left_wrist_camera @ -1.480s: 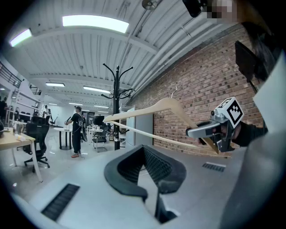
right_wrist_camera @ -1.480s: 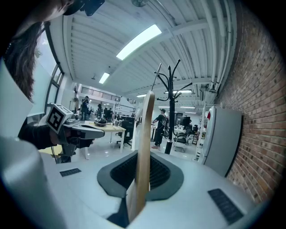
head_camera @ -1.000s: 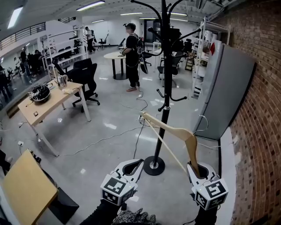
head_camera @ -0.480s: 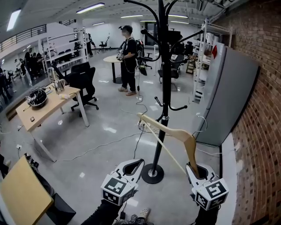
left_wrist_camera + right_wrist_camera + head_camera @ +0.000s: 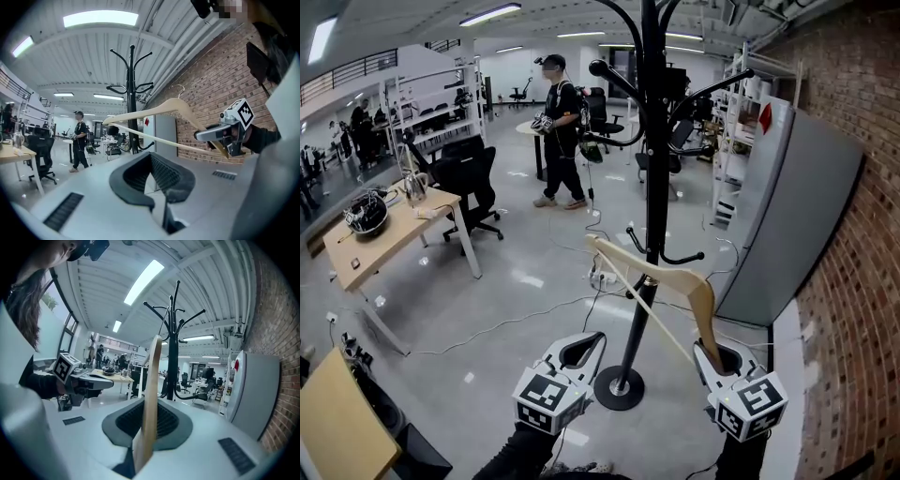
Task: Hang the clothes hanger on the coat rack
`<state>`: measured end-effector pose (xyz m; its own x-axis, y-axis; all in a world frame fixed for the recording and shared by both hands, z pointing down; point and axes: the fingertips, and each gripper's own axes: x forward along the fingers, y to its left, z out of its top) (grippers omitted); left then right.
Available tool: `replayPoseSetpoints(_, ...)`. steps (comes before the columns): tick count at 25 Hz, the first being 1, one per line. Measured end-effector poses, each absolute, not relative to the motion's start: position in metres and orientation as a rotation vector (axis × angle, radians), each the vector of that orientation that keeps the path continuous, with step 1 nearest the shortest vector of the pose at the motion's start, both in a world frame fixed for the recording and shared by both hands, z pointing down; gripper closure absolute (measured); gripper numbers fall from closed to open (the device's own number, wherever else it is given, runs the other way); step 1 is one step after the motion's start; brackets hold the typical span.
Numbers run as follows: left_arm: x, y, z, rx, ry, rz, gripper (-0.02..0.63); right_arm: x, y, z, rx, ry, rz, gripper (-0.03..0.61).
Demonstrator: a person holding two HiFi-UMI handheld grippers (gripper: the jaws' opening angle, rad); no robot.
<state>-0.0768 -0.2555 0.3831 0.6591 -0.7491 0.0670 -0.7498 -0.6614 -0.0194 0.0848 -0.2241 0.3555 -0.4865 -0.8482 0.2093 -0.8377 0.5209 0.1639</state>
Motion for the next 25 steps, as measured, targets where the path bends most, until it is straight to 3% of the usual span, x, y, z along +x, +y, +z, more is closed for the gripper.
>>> replayPoseSetpoints(25,-0.043,-0.385,0.379,2.634,-1.665,0.087,0.607,0.130,-0.397,0.320,1.073,-2.726,-0.208,0.531)
